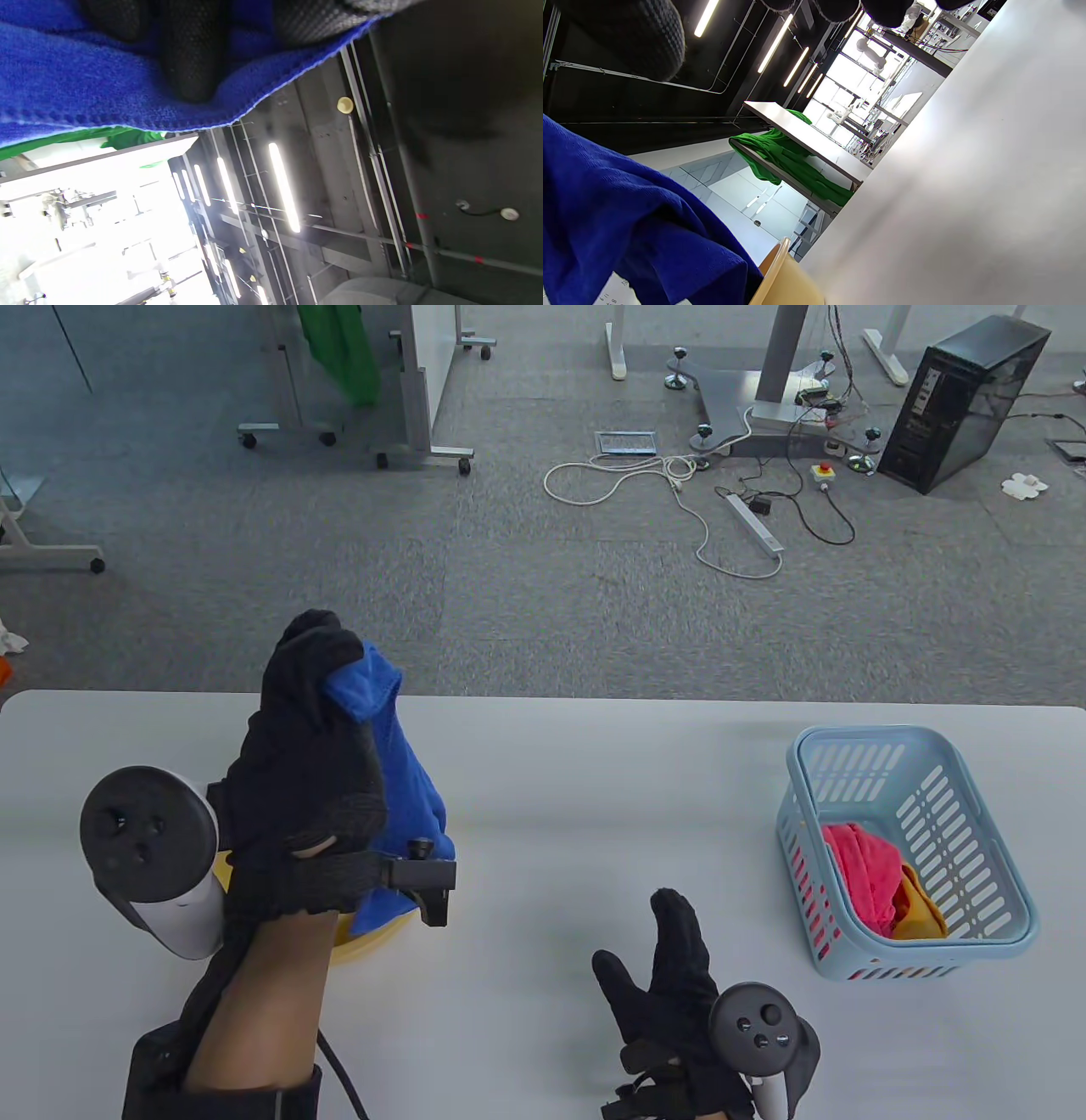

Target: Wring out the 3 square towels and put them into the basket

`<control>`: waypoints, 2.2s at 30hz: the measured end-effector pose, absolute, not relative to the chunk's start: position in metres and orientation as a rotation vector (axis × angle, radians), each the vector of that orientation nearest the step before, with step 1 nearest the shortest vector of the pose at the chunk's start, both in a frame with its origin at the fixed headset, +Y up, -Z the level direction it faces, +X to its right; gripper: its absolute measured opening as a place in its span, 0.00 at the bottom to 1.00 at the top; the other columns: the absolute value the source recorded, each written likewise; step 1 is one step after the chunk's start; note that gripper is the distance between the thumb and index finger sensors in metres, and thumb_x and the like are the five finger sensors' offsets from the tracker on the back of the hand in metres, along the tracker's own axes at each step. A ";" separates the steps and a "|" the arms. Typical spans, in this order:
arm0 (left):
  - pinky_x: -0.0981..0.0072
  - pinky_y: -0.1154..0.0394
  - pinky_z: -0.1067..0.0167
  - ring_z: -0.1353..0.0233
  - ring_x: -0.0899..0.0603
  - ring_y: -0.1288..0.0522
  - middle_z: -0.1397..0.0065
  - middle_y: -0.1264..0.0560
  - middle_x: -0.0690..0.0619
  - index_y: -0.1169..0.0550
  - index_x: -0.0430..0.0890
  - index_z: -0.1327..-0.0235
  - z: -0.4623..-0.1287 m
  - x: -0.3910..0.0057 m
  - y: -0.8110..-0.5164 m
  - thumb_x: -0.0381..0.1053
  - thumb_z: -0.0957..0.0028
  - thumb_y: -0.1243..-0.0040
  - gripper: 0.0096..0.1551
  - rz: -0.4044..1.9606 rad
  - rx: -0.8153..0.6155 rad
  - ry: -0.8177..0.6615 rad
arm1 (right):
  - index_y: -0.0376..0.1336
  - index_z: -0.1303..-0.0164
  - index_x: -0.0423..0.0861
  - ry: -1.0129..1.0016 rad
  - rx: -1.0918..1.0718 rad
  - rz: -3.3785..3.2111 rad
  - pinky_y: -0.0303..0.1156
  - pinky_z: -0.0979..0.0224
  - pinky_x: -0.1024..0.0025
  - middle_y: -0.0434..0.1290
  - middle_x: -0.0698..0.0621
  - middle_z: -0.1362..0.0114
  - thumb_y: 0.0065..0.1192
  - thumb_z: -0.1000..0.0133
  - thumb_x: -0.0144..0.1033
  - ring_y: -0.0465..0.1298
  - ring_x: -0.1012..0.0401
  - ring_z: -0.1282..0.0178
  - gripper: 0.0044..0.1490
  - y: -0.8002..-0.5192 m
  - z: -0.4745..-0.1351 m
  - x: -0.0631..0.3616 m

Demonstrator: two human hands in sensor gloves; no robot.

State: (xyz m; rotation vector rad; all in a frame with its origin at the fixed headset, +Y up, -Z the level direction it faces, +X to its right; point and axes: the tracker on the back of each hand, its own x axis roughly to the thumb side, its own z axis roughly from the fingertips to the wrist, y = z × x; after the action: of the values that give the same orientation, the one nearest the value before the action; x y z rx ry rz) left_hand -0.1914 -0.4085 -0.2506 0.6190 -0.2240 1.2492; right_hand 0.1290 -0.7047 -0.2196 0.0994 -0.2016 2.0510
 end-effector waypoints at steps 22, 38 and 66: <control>0.32 0.38 0.30 0.27 0.34 0.24 0.19 0.35 0.39 0.25 0.50 0.30 -0.216 -0.102 -0.379 0.44 0.41 0.44 0.24 1.207 0.522 -0.631 | 0.17 0.21 0.44 -0.320 0.361 2.006 0.38 0.22 0.23 0.18 0.34 0.19 0.69 0.48 0.71 0.31 0.31 0.18 0.82 -0.665 -0.198 0.124; 0.32 0.37 0.30 0.27 0.34 0.23 0.19 0.35 0.40 0.27 0.50 0.29 -0.199 -0.031 -0.406 0.44 0.40 0.45 0.24 1.211 0.199 -0.914 | 0.14 0.26 0.42 -0.416 0.280 1.899 0.41 0.21 0.24 0.22 0.32 0.18 0.79 0.52 0.63 0.38 0.31 0.16 0.90 -0.665 -0.195 0.127; 0.32 0.38 0.29 0.24 0.36 0.25 0.19 0.35 0.41 0.28 0.49 0.29 -0.206 -0.013 -0.446 0.45 0.40 0.47 0.25 1.254 -0.046 -0.968 | 0.70 0.43 0.53 -0.385 0.222 1.880 0.58 0.23 0.26 0.70 0.47 0.30 0.81 0.47 0.33 0.69 0.41 0.23 0.24 -0.678 -0.207 0.135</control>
State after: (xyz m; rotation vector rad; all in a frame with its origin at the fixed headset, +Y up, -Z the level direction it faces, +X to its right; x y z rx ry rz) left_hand -0.0133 -0.4455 -0.2063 -0.0456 -0.9684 1.2539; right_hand 0.1349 -0.6783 -0.2072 0.2219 -0.3847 1.8800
